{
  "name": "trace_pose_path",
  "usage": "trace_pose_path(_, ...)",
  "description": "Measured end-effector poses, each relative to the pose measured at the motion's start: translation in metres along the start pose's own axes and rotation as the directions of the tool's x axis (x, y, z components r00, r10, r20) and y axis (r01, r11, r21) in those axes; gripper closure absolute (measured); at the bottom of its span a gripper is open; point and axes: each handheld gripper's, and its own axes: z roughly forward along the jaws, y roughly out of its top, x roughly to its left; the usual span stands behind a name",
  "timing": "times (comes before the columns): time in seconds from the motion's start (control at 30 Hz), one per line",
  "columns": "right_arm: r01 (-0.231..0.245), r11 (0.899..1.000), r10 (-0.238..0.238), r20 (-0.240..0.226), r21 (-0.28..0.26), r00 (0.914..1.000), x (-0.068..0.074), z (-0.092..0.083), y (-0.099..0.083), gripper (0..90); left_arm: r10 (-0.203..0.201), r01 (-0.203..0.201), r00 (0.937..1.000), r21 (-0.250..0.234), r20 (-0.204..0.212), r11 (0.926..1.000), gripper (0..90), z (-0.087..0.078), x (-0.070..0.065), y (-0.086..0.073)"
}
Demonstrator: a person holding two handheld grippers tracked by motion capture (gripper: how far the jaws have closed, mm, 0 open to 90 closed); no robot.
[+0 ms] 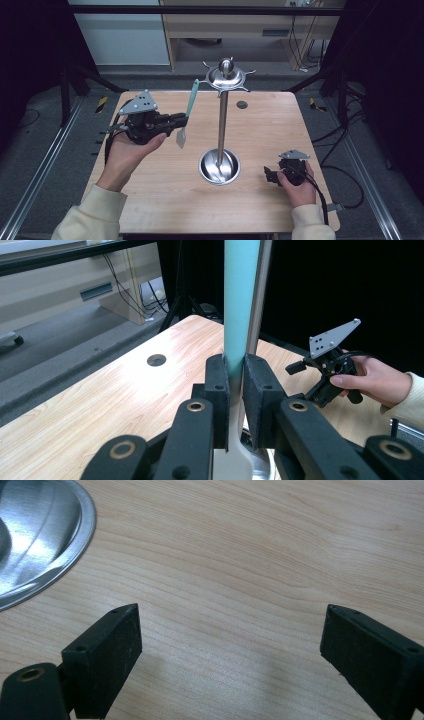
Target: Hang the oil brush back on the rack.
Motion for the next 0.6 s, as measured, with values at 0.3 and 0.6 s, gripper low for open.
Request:
trace_pose_path(0.3, 0.003, 1.000, -0.003, 0.001, -0.003, 1.0000, -0.0003, -0.0001, 0.0002, 10.3, 0.003, -0.003, 0.9999, 0.010, -0.012, 0.9999, 80.9, 0.0011, 0.0005, 0.0023)
trace_pose_path(0.6, -0.002, 1.000, 0.002, 0.000, -0.005, 1.0000, -0.0003, -0.0004, 0.0004, 10.3, -0.008, 0.008, 0.9994, 0.002, -0.033, 1.0000, 76.3, -0.0034, 0.0045, 0.0038)
